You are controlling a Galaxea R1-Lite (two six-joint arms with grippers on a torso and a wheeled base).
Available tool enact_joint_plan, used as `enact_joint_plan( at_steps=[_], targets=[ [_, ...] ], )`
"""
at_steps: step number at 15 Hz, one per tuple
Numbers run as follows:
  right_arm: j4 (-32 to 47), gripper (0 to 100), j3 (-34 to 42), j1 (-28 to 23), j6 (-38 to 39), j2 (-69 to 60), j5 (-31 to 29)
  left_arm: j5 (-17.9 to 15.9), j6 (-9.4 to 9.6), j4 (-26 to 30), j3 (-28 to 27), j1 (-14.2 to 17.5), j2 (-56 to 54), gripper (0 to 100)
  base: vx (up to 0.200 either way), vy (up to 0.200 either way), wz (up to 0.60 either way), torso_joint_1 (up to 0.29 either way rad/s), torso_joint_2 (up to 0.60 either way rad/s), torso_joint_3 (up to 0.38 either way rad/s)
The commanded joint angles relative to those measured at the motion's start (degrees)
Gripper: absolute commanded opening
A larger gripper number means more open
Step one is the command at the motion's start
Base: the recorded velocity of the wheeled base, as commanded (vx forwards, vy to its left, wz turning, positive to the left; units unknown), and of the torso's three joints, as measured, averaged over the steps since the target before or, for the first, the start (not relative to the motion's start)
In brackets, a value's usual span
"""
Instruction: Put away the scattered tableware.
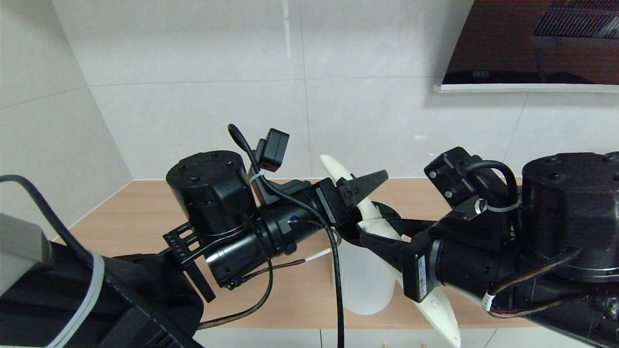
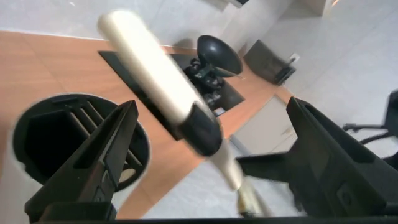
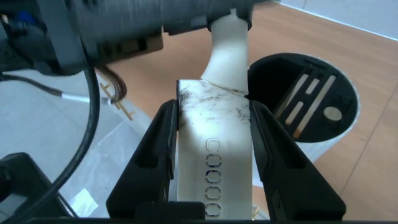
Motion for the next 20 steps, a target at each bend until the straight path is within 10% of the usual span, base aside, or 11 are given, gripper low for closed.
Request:
enact_joint_plan(
  at_steps=[1,12,13,17,20],
  targets=[
    [-0.63,0,0.18,0.12,-0.01,0.02,-0.01,-0.13,-0.49,0.02,-0.39,0.00,-0.09,0,0.000,0.000,0.00,0.000,0.00,0.000],
    [-1.59,0,0.27,0.03,0.08,-0.15,-0.10,-0.04,-0.75,0.02,-0.47,0.00,-0.88,0,0.000,0.000,0.00,0.000,0.00,0.000],
    [-2.03,100,0.27,0.03,0.08,-0.15,-0.10,-0.04,-0.75,0.28,-0.56,0.00,-1.58,0,0.000,0.000,0.00,0.000,0.00,0.000],
    [-3.70,100,1.24,-0.32,0.17,-3.93,-0.28,1.19,-0.22,6.17,-3.29,0.18,-7.56,0,0.000,0.000,0.00,0.000,0.00,0.000],
    [-1.33,100,0.89,-5.68,-0.54,-8.77,-0.10,10.33,5.31,15.84,-10.41,0.44,-8.70,0,0.000,0.000,0.00,0.000,0.00,0.000]
  ],
)
